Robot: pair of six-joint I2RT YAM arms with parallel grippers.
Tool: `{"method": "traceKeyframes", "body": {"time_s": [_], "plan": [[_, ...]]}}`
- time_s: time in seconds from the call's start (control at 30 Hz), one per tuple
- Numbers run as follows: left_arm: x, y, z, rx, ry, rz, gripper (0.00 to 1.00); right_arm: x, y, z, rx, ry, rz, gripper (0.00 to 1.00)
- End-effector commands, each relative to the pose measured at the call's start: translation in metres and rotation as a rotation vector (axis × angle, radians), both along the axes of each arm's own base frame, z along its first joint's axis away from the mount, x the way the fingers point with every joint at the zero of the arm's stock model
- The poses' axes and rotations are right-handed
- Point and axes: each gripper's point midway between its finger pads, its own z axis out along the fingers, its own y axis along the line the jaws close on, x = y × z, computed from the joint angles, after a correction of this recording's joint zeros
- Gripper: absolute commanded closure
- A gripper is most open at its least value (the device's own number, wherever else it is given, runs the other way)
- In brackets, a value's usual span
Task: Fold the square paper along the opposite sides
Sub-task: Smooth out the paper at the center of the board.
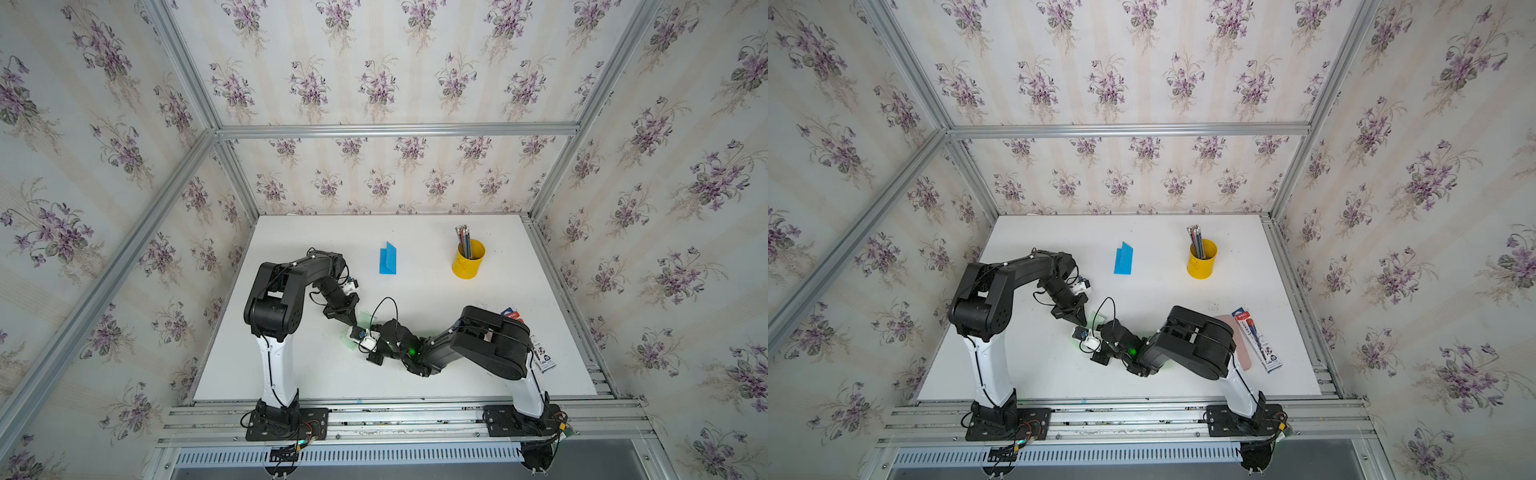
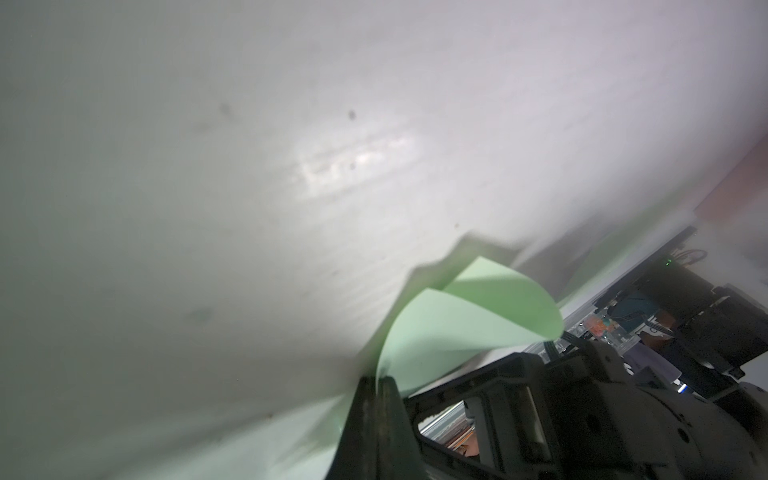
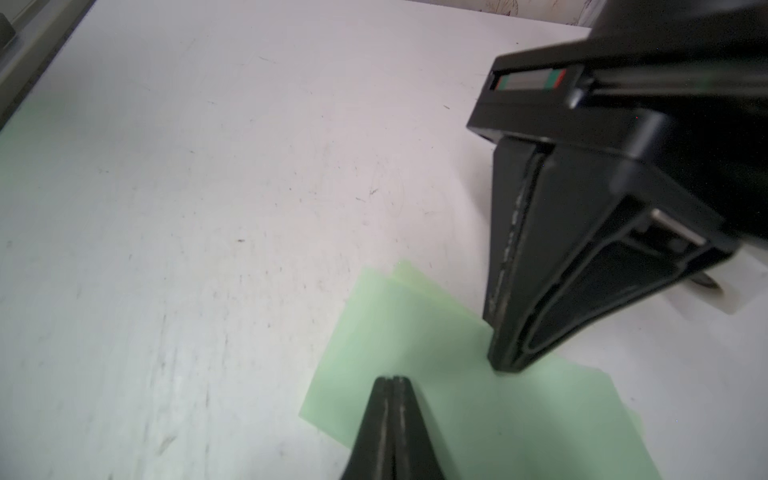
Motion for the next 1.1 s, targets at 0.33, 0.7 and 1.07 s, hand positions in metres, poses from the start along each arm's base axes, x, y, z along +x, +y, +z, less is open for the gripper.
{"method": "traceKeyframes", "body": {"time_s": [0.33,0.7,1.07], "plan": [[0.024,0.024,-0.023,0.152,-0.107,-0.03,1.0,-0.039,-0.01,-0.044,-0.135,0.126,0.095,1.0],[0.022,0.025,-0.027,0.161,-0.086,-0.011,1.0,-0.047,-0.007,-0.044,-0.138,0.151,0.121,1.0],[0.018,0.023,-0.025,0.135,-0.072,-0.001,1.0,-0.045,-0.007,0.011,-0.053,0.113,0.112,1.0]]}}
